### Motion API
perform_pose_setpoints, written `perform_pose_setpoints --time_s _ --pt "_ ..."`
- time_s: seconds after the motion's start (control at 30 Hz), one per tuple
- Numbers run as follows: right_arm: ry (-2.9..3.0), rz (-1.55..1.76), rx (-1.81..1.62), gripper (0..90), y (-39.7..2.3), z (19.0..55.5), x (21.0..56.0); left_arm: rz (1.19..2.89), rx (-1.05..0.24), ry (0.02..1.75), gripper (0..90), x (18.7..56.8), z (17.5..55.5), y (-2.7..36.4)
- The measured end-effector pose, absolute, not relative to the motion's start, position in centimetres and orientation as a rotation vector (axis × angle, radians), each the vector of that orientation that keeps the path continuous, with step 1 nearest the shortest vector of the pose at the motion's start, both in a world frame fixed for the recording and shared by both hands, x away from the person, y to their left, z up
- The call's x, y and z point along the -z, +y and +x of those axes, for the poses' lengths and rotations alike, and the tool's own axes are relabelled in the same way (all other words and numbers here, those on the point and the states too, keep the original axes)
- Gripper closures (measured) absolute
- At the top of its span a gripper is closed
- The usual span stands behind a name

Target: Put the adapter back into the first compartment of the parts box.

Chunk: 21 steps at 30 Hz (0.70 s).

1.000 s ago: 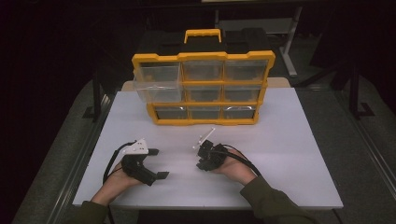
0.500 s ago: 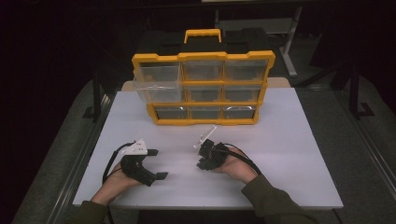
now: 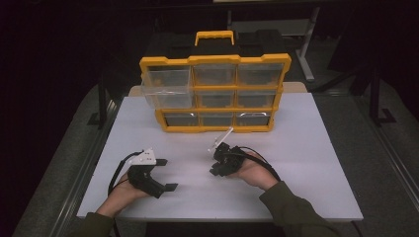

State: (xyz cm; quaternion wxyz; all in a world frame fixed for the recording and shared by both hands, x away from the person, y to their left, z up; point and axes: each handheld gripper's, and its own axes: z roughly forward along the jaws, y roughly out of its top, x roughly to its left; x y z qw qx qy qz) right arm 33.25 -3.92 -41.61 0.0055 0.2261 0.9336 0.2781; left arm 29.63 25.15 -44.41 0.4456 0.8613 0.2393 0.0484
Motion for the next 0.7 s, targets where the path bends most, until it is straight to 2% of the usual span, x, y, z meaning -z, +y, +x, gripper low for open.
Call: perform_pose_setpoints --time_s 0.7 --pt "2.909 0.690 -0.861 75.4 -5.2 34.5 37.8 2.123 -0.111 0.609 0.0 44.4 29.6 25.2"
